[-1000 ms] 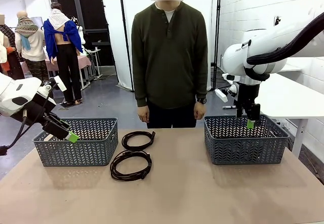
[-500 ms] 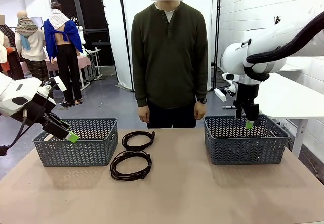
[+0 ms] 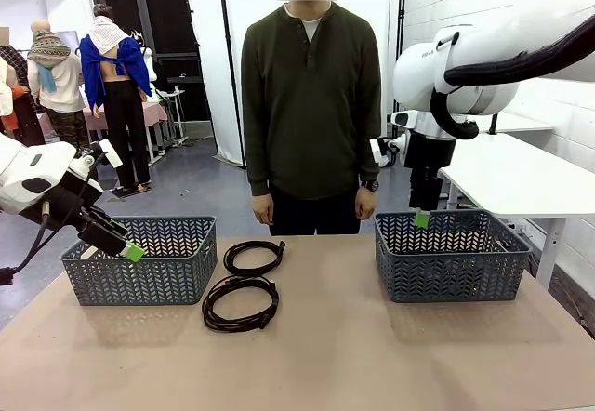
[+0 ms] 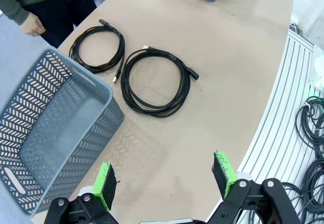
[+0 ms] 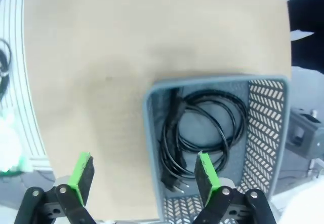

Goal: Organize the cables according to human instructions.
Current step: Pick up a bundle of cables and place it in the basket indicated by the human.

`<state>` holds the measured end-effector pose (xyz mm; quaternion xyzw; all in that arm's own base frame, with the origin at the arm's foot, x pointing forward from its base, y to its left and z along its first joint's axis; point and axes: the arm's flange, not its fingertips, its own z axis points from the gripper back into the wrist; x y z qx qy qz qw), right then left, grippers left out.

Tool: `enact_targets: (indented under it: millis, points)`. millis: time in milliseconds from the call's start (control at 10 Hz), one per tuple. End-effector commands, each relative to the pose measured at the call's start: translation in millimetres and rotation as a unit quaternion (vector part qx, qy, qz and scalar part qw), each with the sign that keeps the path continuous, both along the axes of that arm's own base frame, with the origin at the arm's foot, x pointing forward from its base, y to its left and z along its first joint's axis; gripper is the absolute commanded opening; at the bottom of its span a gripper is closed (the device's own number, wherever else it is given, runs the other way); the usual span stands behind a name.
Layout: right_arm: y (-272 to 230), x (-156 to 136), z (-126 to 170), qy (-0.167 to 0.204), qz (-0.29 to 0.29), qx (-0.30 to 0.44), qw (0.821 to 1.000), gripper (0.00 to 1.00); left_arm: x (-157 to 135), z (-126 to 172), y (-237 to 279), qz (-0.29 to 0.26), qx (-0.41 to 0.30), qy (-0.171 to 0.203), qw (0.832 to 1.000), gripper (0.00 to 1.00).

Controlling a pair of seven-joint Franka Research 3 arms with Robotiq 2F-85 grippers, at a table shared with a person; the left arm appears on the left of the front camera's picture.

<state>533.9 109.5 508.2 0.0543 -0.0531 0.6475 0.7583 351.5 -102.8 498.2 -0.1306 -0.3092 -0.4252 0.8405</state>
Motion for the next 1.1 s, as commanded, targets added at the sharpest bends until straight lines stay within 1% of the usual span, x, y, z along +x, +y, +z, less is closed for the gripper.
enact_targets:
  millis: [0,300,400,500,800,900,1000]
  points:
    - [11.5,-27.1,-13.2,-0.031,-0.037,0.042,0.998,1.00,2.0,-1.4,2.0,-0.005,-0.006,0.001,1.000,1.00]
    - [31.7,-61.0,-28.3,-0.064,-0.069,0.086,0.992,1.00,2.0,-1.4,2.0,-0.005,-0.006,0.001,1.000,1.00]
    - [36.1,-70.8,-33.4,-0.069,-0.070,0.096,0.991,1.00,2.0,-1.4,2.0,-0.005,-0.006,0.001,1.000,1.00]
    - [39.8,-78.0,-37.1,-0.068,-0.068,0.107,0.990,1.00,2.0,-1.4,2.0,-0.005,-0.006,0.001,1.000,1.00]
    - [47.9,-92.4,-49.1,-0.050,-0.050,0.125,0.990,1.00,2.0,-1.4,2.0,-0.005,-0.006,0.001,1.000,1.00]
    - [49.5,-94.0,-49.1,-0.050,-0.023,0.125,0.991,1.00,2.0,-1.4,2.0,-0.005,-0.006,0.001,1.000,1.00]
    - [50.4,-86.9,-43.9,-0.045,-0.062,0.104,0.992,1.00,2.0,-1.4,2.0,-0.005,-0.006,0.001,1.000,1.00]
